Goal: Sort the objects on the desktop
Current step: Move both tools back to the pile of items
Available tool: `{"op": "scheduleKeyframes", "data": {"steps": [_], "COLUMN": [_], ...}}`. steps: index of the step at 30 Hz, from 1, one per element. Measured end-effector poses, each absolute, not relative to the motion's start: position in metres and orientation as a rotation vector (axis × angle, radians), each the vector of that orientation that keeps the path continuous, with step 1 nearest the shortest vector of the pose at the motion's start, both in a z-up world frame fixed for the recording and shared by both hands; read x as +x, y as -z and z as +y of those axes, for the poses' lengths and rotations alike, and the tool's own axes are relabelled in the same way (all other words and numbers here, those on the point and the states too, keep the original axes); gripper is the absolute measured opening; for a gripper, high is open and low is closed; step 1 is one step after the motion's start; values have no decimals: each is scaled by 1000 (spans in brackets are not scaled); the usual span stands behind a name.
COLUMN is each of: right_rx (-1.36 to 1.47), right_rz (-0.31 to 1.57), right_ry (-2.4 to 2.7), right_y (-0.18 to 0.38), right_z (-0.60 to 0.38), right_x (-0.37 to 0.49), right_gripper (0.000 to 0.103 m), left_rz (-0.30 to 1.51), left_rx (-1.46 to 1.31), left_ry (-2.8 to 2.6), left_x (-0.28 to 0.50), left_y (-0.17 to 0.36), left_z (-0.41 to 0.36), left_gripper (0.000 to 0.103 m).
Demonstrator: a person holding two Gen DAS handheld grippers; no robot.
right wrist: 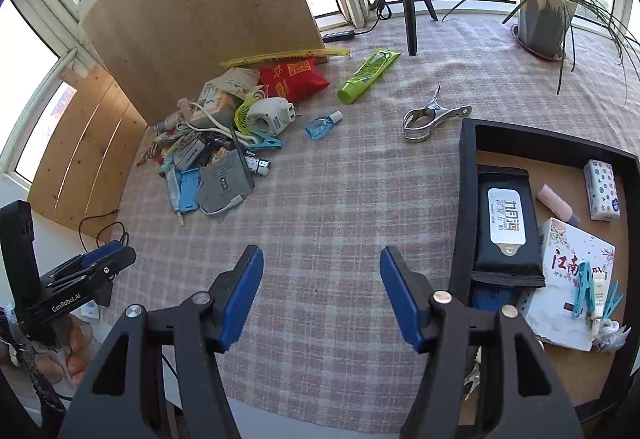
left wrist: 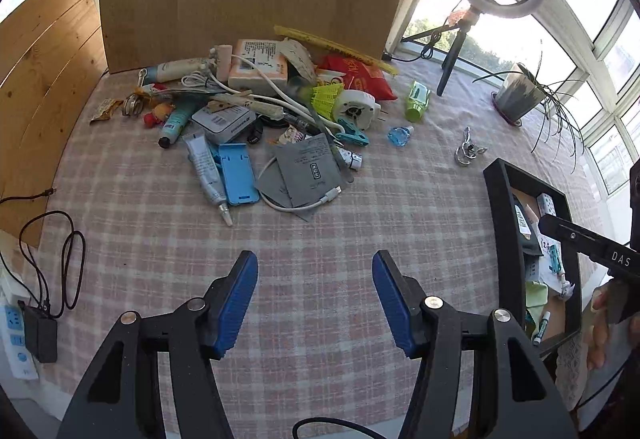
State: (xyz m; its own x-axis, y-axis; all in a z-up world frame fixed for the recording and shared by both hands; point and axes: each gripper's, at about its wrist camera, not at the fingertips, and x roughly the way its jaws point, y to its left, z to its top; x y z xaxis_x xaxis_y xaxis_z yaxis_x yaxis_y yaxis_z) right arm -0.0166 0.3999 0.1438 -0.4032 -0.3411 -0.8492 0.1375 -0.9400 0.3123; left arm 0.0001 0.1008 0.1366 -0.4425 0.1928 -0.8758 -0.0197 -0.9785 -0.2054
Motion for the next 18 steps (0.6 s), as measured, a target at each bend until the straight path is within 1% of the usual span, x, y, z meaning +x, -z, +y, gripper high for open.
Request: {"op": "scheduleKeyframes", "data": {"steps": [5, 9, 11, 15, 18], "right_rx": [1540, 1555, 1554, 1547, 1531], "right_rz": [-233, -230, -233, -157, -121], "right_ry": [2397, 2371, 2355, 2313, 2269], "right_y": [-144, -146, -146, -147, -146], "right_z": [367, 356, 354, 343, 331], "right_x": [-42, -67, -81, -116, -142], "right_gripper": [60, 60, 60, 60, 60], "left_rz": [-276, -360, -382, -437, -441], "left_rx": [-1589, -1606, -1616, -1625, -1617], "left_ry": [-2559, -2560, -2575, -2583, -2598], "left_x": [-26, -42, -47, -54, -60], "left_y": [-138, -132, -130, -130, -134], "left_z": [66, 50, 48, 46, 52], "left_gripper": [57, 57, 56, 56, 56]}}
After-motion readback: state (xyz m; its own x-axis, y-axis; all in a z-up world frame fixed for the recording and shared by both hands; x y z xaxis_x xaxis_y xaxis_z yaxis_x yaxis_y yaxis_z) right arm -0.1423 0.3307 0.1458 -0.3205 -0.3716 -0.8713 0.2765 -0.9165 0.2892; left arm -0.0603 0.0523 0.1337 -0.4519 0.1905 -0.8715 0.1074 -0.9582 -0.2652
